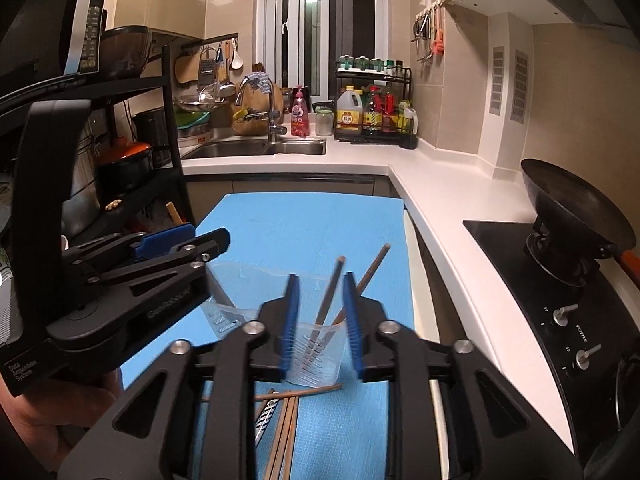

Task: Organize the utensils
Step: 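Carry the fork and chopstick into the clear holder and open both tools, then bring the right tool back to the remaining chopsticks while the left tool withdraws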

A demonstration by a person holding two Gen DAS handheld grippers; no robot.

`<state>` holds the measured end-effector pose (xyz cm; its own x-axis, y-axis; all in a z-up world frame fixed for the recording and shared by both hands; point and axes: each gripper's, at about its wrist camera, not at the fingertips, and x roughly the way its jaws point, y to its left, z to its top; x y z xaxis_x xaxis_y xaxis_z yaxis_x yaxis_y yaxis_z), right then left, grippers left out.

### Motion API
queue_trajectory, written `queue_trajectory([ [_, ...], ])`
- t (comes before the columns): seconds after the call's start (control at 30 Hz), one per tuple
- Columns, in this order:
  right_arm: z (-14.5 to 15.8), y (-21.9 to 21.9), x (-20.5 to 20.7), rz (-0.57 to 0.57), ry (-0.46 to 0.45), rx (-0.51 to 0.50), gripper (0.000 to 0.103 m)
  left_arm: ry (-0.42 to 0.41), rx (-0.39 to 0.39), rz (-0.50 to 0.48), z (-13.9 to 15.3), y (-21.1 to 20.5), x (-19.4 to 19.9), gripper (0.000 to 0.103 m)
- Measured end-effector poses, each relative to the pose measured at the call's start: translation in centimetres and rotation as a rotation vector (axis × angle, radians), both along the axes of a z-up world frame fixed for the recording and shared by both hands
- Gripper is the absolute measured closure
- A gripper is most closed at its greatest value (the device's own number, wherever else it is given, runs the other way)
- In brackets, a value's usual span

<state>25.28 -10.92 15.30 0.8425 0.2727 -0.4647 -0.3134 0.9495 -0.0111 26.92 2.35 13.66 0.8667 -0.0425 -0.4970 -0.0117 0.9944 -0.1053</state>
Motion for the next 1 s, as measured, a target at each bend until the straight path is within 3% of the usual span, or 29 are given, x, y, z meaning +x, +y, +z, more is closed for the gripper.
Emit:
queue_trajectory([
  [0.23, 1.7, -1.6, -4.3, -0.004, -0.053, 0.017, 0.076, -0.074, -0.007, -0.004, 2.2, 1.7, -5.2, 0.068],
  [0.47, -0.3, -3.5, -10.0, -0.004, -0.06, 0.033, 0.075, -0.074, -0.007, 0.007, -0.1, 4.9, -11.6, 0.078],
  [0.53, -1.8, -3.9, -11.5, -0.003, -0.046, 0.035, 0.076, -0.07, -0.001, -0.007, -1.5, 5.5, -13.1, 0.079],
  [0.67, -6.4, -4.2, -13.6, 0.006, 0.034, 0.049, 0.093, -0.023, -0.013, -0.029, -5.0, 6.7, -13.7, 0.079],
  [0.73, -9.2, -4.2, -14.0, 0.006, 0.089, 0.045, 0.093, 0.028, -0.051, -0.067, -6.9, 7.3, -13.2, 0.079],
  [0.9, -15.6, -4.0, -13.1, -0.003, 0.258, 0.053, 0.091, 0.158, -0.043, -0.119, -11.4, 7.6, -11.1, 0.078],
  [0.97, -17.5, -3.6, -12.6, 0.005, 0.317, 0.029, 0.09, 0.196, -0.031, -0.123, -12.6, 7.7, -10.4, 0.069],
  [1.0, -18.1, -3.4, -12.3, 0.009, 0.341, 0.019, 0.089, 0.213, -0.026, -0.123, -13.1, 7.7, -9.9, 0.058],
])
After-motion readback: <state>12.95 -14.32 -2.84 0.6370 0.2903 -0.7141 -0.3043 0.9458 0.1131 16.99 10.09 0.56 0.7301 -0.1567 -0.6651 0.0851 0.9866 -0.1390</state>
